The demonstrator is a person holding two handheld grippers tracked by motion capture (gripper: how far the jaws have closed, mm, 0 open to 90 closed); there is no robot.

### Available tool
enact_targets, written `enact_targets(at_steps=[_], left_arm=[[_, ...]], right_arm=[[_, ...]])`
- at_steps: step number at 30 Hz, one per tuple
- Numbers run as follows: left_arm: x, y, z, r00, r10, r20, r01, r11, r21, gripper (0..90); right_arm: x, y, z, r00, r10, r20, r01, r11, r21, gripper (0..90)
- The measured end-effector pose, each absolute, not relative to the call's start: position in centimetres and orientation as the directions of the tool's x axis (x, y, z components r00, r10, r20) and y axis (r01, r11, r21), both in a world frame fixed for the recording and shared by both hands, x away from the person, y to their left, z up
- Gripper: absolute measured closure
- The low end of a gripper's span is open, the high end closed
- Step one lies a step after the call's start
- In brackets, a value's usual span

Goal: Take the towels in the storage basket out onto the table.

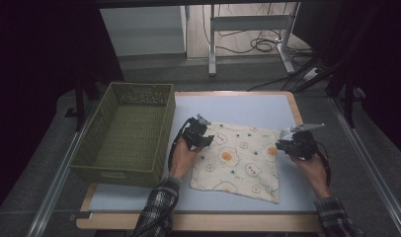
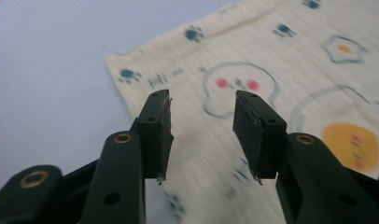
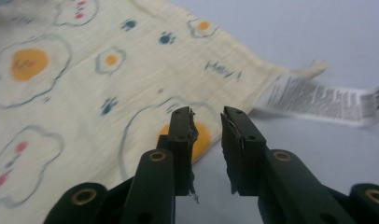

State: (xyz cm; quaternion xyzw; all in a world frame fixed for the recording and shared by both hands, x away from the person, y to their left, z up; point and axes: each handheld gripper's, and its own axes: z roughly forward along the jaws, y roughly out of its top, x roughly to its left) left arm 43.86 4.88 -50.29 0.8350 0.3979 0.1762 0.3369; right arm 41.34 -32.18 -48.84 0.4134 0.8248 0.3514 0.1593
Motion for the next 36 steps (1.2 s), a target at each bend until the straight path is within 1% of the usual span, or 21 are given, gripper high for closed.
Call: enact_targets(at_steps=[5,9,11,13,17,19,20,24,26,29,30,32,35,36], left_arm=[[46.7,5.3,-50.3,0.601,0.799,0.03,0.56,-0.447,0.697,62.4],[48.6,5.4,-50.6,0.576,0.817,0.037,0.575,-0.437,0.692,62.7],[49.3,5.5,-50.8,0.565,0.823,0.049,0.579,-0.438,0.687,62.7],[50.0,5.8,-51.0,0.543,0.838,0.056,0.583,-0.424,0.693,61.7],[51.1,6.2,-51.9,0.513,0.858,0.017,0.616,-0.382,0.689,60.1],[51.3,6.2,-52.5,0.504,0.864,0.014,0.625,-0.376,0.684,57.3],[51.5,6.2,-52.8,0.509,0.861,-0.003,0.629,-0.37,0.684,55.8],[51.6,5.9,-53.3,0.53,0.847,-0.046,0.623,-0.352,0.698,51.9],[51.6,5.6,-53.3,0.533,0.845,-0.046,0.623,-0.354,0.697,52.2],[51.6,5.4,-53.2,0.55,0.831,-0.086,0.635,-0.348,0.69,66.7],[51.5,5.4,-53.1,0.554,0.826,-0.103,0.64,-0.344,0.687,75.4],[51.4,5.2,-53.1,0.561,0.821,-0.106,0.641,-0.35,0.683,85.4],[51.3,5.1,-52.8,0.562,0.823,-0.084,0.636,-0.365,0.68,87.9],[51.2,5.3,-52.5,0.556,0.828,-0.075,0.627,-0.359,0.691,88.1]], right_arm=[[43.8,-32.0,-48.7,-0.586,0.81,0.018,0.576,0.401,0.712,76.6],[45.6,-31.7,-48.9,-0.572,0.82,0.011,0.582,0.397,0.71,76.5],[46.5,-31.5,-49.2,-0.563,0.827,0.007,0.592,0.397,0.701,75.0],[47.2,-31.4,-49.7,-0.552,0.833,-0.023,0.595,0.413,0.689,72.4],[48.2,-31.3,-50.4,-0.538,0.842,-0.039,0.606,0.418,0.677,68.9],[48.5,-31.2,-50.7,-0.535,0.844,-0.05,0.613,0.428,0.665,67.3],[48.6,-31.2,-50.9,-0.535,0.843,-0.056,0.613,0.433,0.661,66.7],[48.6,-31.1,-51.1,-0.534,0.843,-0.067,0.608,0.438,0.662,67.5],[48.5,-31.1,-51.1,-0.537,0.84,-0.071,0.608,0.445,0.657,71.0],[48.3,-31.0,-51.0,-0.529,0.845,-0.077,0.613,0.443,0.654,83.5],[48.3,-31.0,-50.9,-0.526,0.847,-0.076,0.619,0.443,0.649,86.5],[48.3,-31.1,-50.8,-0.528,0.846,-0.071,0.624,0.444,0.643,88.7],[48.4,-31.1,-50.4,-0.536,0.842,-0.058,0.628,0.444,0.639,89.8],[48.4,-31.2,-50.3,-0.535,0.843,-0.056,0.626,0.44,0.643,89.9]])
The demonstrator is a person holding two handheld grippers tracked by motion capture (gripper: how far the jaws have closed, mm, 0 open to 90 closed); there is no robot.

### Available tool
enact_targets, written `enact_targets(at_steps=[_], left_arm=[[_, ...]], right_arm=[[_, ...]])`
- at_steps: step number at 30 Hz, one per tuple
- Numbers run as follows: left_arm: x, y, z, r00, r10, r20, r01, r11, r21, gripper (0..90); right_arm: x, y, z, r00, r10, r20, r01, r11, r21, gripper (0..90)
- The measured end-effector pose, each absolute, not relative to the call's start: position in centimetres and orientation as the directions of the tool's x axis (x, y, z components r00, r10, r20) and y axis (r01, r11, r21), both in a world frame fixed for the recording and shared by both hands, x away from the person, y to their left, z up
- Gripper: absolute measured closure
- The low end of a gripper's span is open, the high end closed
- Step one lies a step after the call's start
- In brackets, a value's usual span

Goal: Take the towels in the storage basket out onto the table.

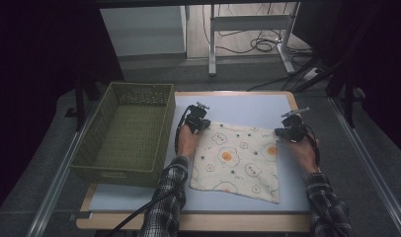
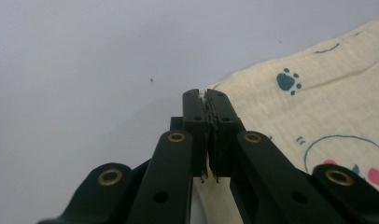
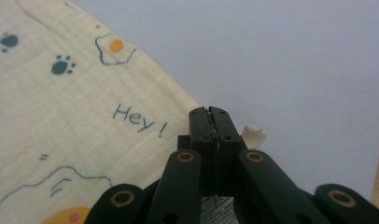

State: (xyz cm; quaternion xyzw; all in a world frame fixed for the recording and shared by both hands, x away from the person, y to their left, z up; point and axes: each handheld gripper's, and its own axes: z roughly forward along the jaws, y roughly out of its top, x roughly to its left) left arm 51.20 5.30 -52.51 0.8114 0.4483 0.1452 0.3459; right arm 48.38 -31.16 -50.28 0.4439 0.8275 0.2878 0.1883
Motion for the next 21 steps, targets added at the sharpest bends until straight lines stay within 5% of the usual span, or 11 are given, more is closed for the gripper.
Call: enact_targets(at_steps=[10,21], left_arm=[[49.5,7.3,-49.1,0.525,0.849,-0.062,0.581,-0.304,0.755,87.3],[44.7,6.9,-49.7,0.533,0.844,-0.051,0.576,-0.319,0.753,86.9]], right_arm=[[48.8,-30.9,-47.0,-0.542,0.839,-0.05,0.573,0.412,0.708,89.9],[44.3,-31.3,-47.0,-0.61,0.791,-0.044,0.532,0.45,0.717,89.9]])
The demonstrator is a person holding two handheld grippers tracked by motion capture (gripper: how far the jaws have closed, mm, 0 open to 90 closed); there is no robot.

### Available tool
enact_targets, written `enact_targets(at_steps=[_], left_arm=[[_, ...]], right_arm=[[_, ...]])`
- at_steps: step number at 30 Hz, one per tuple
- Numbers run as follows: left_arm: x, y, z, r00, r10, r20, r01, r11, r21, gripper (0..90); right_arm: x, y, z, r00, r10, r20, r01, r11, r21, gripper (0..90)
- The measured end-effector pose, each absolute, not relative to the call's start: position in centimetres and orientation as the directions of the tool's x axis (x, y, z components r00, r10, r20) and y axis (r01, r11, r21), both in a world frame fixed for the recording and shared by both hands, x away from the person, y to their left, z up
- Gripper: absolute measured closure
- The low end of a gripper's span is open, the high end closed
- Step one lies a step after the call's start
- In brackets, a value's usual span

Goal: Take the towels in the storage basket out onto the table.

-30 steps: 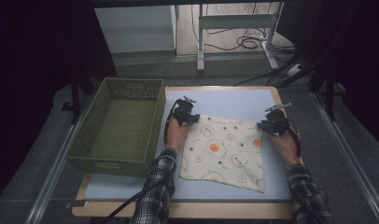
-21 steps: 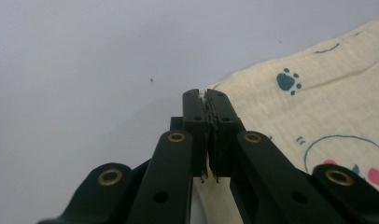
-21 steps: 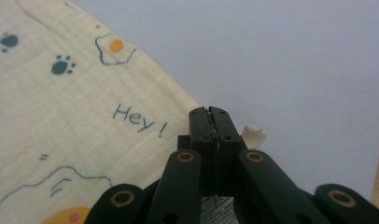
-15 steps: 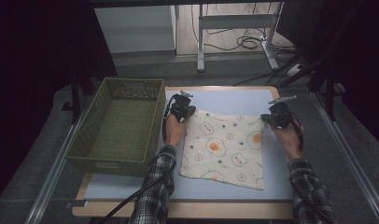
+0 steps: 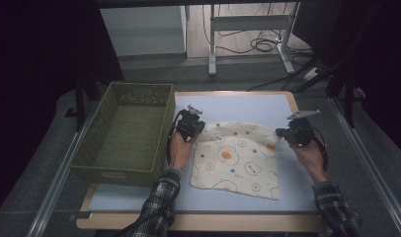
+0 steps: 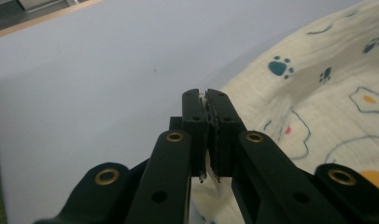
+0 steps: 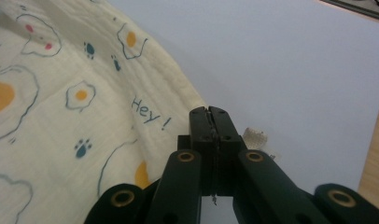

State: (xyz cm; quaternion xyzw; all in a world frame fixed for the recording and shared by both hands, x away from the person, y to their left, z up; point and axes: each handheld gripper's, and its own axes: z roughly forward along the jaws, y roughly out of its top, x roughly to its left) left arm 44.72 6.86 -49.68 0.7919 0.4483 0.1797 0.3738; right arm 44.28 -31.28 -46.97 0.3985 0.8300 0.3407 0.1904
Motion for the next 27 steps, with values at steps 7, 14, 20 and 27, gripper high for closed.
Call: enact_targets(at_steps=[7,14,20,27], left_arm=[[42.3,7.0,-49.7,0.53,0.846,-0.065,0.574,-0.301,0.762,86.7],[39.8,7.2,-50.0,0.544,0.835,-0.084,0.579,-0.301,0.757,86.4],[37.5,7.4,-50.4,0.549,0.828,-0.116,0.585,-0.281,0.761,86.0],[34.6,7.7,-50.5,0.56,0.82,-0.12,0.569,-0.275,0.775,85.5]], right_arm=[[41.9,-32.3,-47.2,-0.631,0.775,-0.03,0.523,0.454,0.721,89.9],[39.9,-32.7,-47.3,-0.65,0.76,-0.002,0.517,0.443,0.733,89.9],[37.6,-33.0,-47.6,-0.667,0.745,0.016,0.508,0.438,0.742,89.9],[34.8,-33.4,-47.9,-0.689,0.725,0.019,0.494,0.45,0.744,89.8]])
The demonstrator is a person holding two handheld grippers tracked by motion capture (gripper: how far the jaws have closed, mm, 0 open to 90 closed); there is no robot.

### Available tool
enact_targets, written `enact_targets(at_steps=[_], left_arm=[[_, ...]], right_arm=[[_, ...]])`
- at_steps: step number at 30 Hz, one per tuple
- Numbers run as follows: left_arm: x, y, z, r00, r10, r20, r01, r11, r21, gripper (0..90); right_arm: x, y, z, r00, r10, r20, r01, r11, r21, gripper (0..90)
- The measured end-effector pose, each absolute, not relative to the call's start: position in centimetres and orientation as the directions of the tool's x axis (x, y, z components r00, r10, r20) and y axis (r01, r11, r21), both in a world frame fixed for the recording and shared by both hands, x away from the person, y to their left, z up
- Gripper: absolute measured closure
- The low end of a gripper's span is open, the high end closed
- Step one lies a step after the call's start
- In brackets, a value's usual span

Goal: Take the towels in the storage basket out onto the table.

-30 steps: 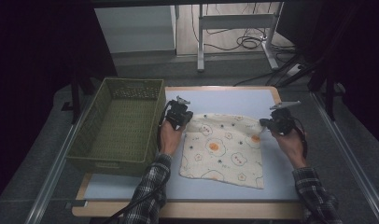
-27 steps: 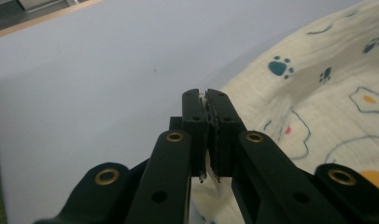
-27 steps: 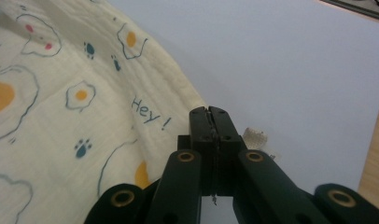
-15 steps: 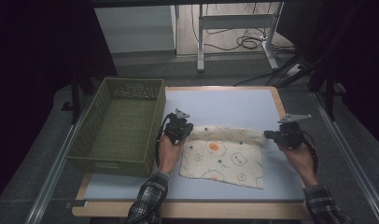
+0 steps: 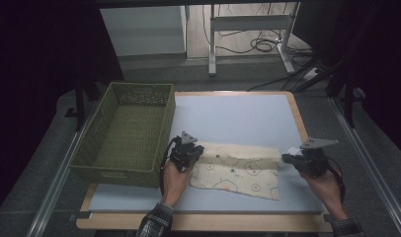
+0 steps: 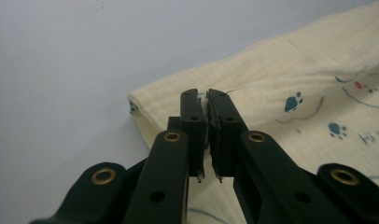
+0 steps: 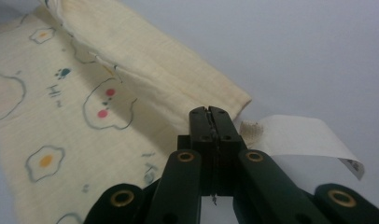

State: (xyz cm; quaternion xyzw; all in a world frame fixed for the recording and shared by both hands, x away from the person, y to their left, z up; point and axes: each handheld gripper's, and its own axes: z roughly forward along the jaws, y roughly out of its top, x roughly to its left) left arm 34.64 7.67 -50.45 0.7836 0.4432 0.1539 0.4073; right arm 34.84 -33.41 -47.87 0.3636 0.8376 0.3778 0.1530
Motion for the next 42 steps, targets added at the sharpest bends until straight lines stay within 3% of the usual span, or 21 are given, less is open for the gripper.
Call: enact_targets(at_steps=[21,24,26,27,33,42], left_arm=[[28.2,9.2,-51.8,0.572,0.808,-0.145,0.571,-0.265,0.777,84.6],[27.4,9.4,-52.3,0.571,0.806,-0.155,0.584,-0.265,0.768,79.9],[27.0,9.7,-52.4,0.567,0.805,-0.176,0.594,-0.251,0.765,65.1],[26.9,9.8,-52.4,0.57,0.801,-0.182,0.595,-0.25,0.764,63.1],[26.7,9.9,-51.4,0.578,0.8,-0.159,0.575,-0.261,0.776,56.1],[30.0,8.5,-50.9,0.579,0.806,-0.126,0.575,-0.294,0.763,57.3]], right_arm=[[27.9,-32.3,-49.1,-0.764,0.643,0.057,0.466,0.489,0.737,89.4],[27.2,-32.2,-49.6,-0.771,0.633,0.068,0.474,0.499,0.726,88.9],[26.7,-32.3,-50.0,-0.777,0.623,0.091,0.483,0.497,0.721,85.0],[26.6,-32.4,-50.0,-0.774,0.625,0.098,0.487,0.49,0.723,81.7],[26.8,-33.3,-48.5,-0.758,0.647,0.078,0.478,0.47,0.742,74.4],[30.9,-32.5,-48.1,-0.725,0.689,0.025,0.469,0.467,0.75,73.3]])
